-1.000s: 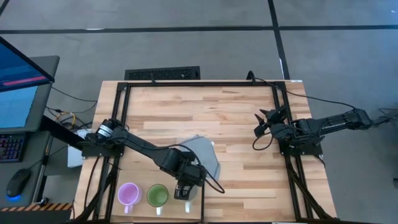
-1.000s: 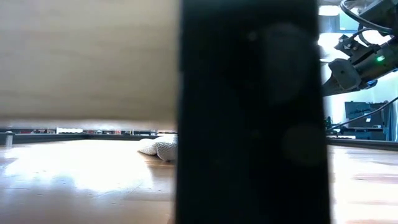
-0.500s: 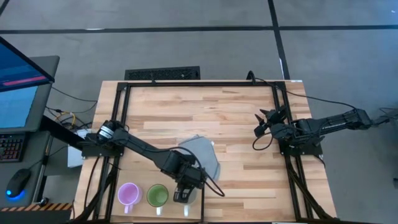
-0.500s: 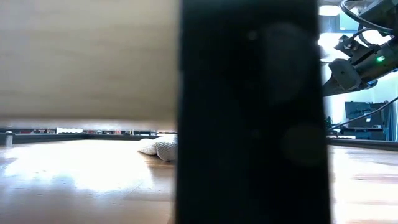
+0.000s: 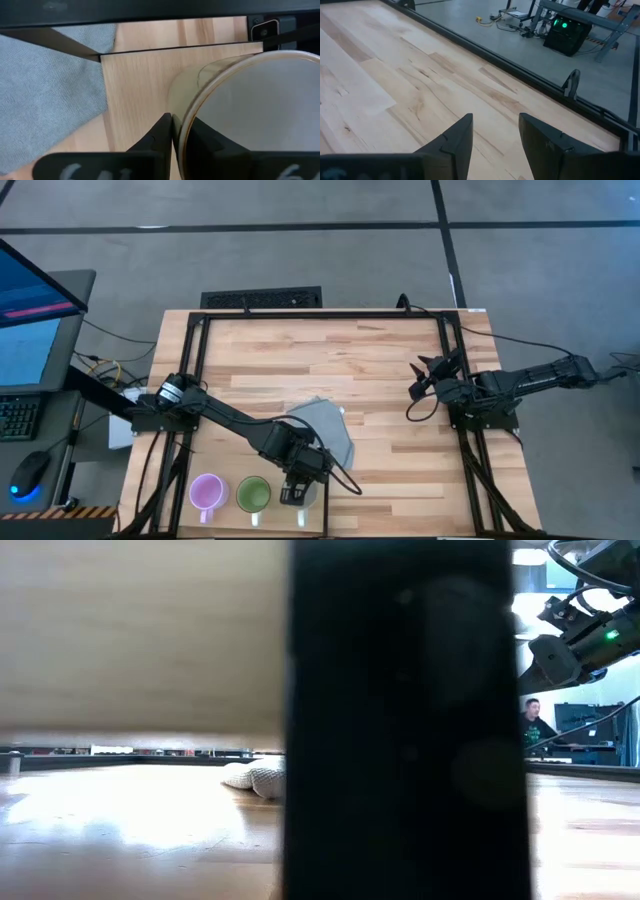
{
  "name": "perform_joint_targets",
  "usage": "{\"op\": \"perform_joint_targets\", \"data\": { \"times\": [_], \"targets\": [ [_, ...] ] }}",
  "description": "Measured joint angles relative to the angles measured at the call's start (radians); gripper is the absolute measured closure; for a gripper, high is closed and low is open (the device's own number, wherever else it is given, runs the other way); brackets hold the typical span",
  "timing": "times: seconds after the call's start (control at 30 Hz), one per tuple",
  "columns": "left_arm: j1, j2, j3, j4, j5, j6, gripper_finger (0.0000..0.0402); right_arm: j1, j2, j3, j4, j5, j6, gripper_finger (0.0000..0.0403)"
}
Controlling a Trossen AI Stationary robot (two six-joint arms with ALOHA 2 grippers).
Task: Stack small to large cups/mugs on shelf
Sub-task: Put the white mug onto the shelf
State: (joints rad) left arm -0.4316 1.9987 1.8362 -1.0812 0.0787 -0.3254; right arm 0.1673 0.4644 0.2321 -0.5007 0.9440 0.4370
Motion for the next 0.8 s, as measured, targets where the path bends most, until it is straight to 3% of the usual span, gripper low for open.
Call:
{"op": "perform_joint_targets", "data": {
  "times": [0.8],
  "targets": [
    [0.0,0.0,0.0,0.041,0.046,-0.002,0.0365,0.0,0.0,0.0,0.0,0.0,0.0,0.0222]
  ]
}}
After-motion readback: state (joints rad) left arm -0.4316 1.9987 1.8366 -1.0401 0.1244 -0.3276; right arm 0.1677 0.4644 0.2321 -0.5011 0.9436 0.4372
